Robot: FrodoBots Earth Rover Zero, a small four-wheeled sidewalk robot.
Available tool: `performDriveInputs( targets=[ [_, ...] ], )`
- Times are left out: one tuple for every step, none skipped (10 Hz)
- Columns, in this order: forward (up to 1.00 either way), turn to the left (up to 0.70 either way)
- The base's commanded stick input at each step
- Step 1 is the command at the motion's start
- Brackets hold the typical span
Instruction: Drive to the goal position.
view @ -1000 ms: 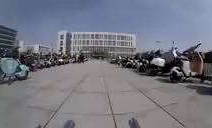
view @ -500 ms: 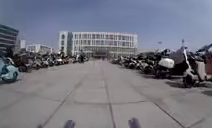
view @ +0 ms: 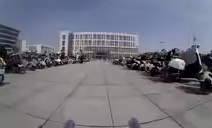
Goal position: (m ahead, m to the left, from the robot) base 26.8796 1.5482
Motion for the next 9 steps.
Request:
performDriveInputs(
  targets=[
    [1.0, 0.0],
    [1.0, 0.0],
    [1.0, 0.0],
    [1.0, 0.0],
    [1.0, 0.0],
    [1.0, 0.0],
    [1.0, 0.0],
    [1.0, 0.0],
    [1.0, 0.0]
  ],
)
